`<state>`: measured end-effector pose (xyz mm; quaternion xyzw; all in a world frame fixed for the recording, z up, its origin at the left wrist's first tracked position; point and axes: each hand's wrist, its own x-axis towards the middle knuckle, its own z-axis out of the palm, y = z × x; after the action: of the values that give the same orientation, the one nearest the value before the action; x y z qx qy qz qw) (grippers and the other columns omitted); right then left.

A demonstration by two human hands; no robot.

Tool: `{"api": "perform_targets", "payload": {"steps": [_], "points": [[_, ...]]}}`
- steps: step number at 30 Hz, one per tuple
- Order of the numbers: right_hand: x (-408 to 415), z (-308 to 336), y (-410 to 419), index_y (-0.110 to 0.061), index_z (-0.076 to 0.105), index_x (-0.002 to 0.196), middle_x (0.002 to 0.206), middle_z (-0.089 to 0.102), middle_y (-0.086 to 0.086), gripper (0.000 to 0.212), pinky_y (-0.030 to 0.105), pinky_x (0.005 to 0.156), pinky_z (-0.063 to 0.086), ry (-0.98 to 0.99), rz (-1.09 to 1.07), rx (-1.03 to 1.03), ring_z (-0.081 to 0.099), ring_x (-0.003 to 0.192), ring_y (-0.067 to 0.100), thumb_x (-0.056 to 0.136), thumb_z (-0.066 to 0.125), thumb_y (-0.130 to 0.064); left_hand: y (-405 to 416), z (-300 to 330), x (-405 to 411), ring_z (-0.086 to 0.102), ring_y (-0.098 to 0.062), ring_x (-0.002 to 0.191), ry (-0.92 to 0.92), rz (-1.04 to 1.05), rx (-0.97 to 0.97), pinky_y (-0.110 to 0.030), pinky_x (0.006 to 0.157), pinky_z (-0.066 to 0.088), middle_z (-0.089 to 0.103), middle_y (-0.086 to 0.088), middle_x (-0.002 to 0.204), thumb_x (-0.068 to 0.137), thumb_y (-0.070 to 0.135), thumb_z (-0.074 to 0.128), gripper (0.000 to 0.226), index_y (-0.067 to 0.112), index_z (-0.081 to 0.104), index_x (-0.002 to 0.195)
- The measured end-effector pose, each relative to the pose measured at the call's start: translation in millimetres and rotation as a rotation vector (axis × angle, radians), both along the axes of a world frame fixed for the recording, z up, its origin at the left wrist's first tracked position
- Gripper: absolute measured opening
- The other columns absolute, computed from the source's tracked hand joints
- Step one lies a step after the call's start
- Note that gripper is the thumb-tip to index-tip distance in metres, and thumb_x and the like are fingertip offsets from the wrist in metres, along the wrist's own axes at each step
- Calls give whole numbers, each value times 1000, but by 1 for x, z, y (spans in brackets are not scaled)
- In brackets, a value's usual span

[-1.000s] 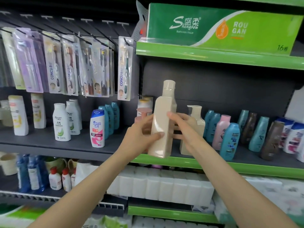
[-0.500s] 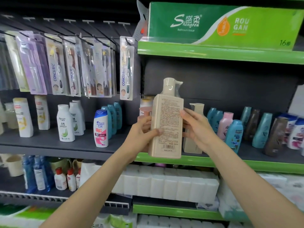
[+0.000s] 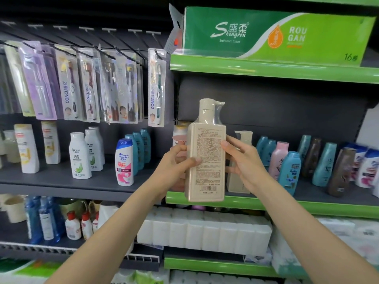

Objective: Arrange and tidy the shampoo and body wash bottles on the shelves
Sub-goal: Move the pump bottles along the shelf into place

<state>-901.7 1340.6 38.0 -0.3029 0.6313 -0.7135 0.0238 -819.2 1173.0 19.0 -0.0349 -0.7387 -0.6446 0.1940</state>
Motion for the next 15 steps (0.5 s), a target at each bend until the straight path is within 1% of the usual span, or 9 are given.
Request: {"api": "perform_targets", "payload": {"steps": [4, 6, 7, 9, 10, 11, 13, 15], "points": [[2, 0, 1, -22, 60, 124, 103, 72, -5, 33, 38, 71, 60, -5, -13, 31, 68, 97, 13, 91, 58, -22, 0, 0, -1, 70, -18, 84, -16, 10, -25, -22, 52, 51, 70, -5, 101, 85, 21, 64, 25, 17, 53, 108], [4, 3, 0, -22, 58, 124, 100, 71, -4, 34, 38, 72, 59, 21, -96, 71, 67, 92, 10, 90, 60, -20, 0, -3, -4, 70, -18, 84, -20, 49, -36, -29, 58, 55, 70, -5, 102, 83, 24, 68, 31, 17, 52, 109], [3, 4, 0, -21, 56, 125, 99, 69, -4, 36, 40, 75, 59, 40, -156, 101, 66, 91, 9, 89, 62, -19, 0, -5, -7, 70, -18, 86, -11, 94, -72, -35, 64, 57, 69, -4, 103, 81, 29, 70, 36, 18, 52, 110], [3, 7, -3, -22, 51, 126, 99, 67, -2, 42, 45, 77, 58, 57, -223, 162, 66, 94, 16, 87, 66, -19, 2, -8, -12, 66, -17, 90, 18, 238, -242, -42, 77, 56, 65, 1, 106, 71, 42, 72, 48, 20, 50, 109], [4, 7, -6, -23, 50, 123, 100, 66, -2, 42, 44, 75, 58, 51, -210, 189, 65, 97, 18, 86, 68, -22, 5, -9, -13, 65, -17, 90, 24, 321, -344, -43, 79, 55, 63, 3, 106, 68, 48, 71, 53, 22, 49, 108], [6, 6, -9, -25, 50, 118, 102, 66, -2, 40, 42, 72, 58, 36, -178, 212, 64, 98, 17, 84, 70, -27, 9, -9, -14, 63, -17, 89, 25, 396, -431, -43, 78, 54, 62, 4, 105, 66, 52, 68, 54, 23, 48, 107], [9, 5, -17, -25, 52, 113, 103, 66, -6, 40, 33, 64, 57, -14, -127, 205, 64, 94, 11, 80, 73, -34, 18, -8, -12, 62, -19, 86, 37, 496, -556, -41, 75, 52, 62, 7, 101, 69, 53, 69, 52, 25, 46, 107], [10, 4, -23, -23, 53, 113, 102, 65, -7, 42, 28, 55, 57, -67, -125, 127, 64, 91, 10, 79, 74, -33, 27, -8, -10, 61, -20, 87, 61, 553, -631, -37, 74, 50, 61, 11, 95, 72, 51, 70, 51, 28, 45, 110]]}}
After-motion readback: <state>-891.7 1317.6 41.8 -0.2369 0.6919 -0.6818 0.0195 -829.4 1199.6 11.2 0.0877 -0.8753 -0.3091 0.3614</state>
